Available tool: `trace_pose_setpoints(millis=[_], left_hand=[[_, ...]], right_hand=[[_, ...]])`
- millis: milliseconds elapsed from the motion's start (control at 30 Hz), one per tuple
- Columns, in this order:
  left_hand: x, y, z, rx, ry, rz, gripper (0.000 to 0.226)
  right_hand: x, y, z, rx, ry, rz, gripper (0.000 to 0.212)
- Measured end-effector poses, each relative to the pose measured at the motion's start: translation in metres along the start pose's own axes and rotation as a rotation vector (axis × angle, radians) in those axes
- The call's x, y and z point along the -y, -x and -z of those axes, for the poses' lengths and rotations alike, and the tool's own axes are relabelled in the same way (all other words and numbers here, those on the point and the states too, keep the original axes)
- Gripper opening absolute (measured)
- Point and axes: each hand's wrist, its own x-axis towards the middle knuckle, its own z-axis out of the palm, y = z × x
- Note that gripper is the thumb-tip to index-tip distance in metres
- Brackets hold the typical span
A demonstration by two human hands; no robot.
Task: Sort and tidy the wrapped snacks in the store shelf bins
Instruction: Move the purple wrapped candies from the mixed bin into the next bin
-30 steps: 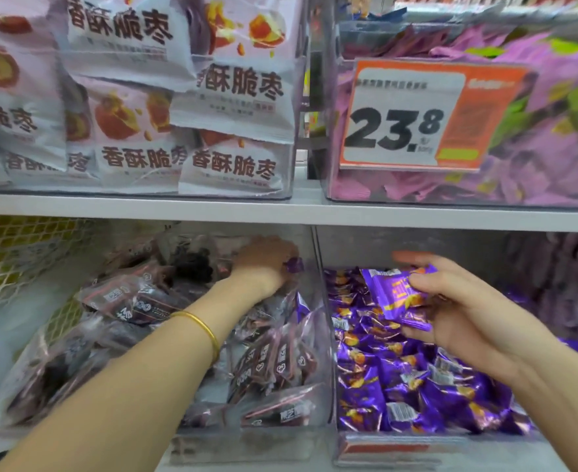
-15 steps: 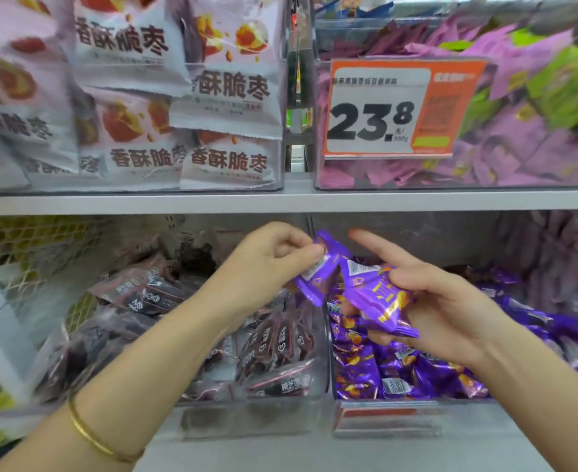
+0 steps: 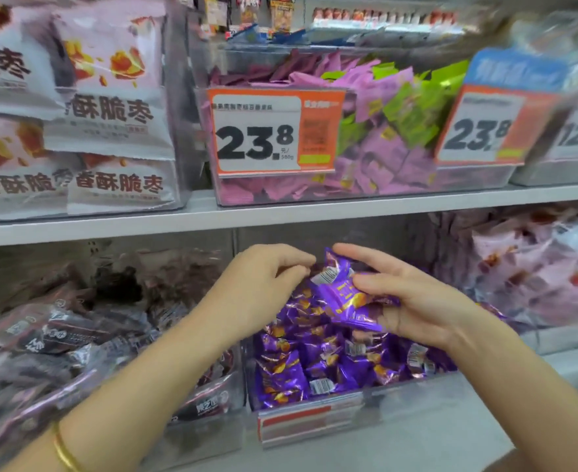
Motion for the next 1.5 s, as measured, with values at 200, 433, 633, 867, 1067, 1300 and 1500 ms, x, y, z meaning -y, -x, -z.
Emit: trace_pose_setpoints(millis=[200,433,633,867,1067,1300,1500], left_hand=[[0.041,-0.004,0.010,-0.319,-0.104,0.070,0.025],[0.089,0.009,0.024,-0.178,0.060,0.221,0.028],[0.102,0.017,0.031,0.176,0.131,0.243,0.037],[0.113,0.016,0.040,0.377,0.098,0.222,0.011],[0.118,0.022,0.054,0.456,0.063,0.178,0.011],[0.118,0.037,0.083,0.647,-0.118,0.123,0.040],[0.132,0.056,0.094,0.621,-0.181,0.206,0.042]], right_hand=[[-0.001,-0.043,0.070,-0.581,1.344,0.142,0.059],[-0.029,-0.088,0.092,-0.465,1.927,-0.217,0.057],[-0.024,-0.088,0.084,-0.437,1.972,-0.155,0.064],[-0.016,-0.069,0.037,-0.363,1.891,0.172,0.050],[-0.008,-0.038,-0.079,0.068,1.471,0.912,0.032],[-0.007,-0.074,-0.142,0.299,1.496,0.748,0.053],[-0.012,-0.084,-0.150,0.244,1.439,0.471,0.045]])
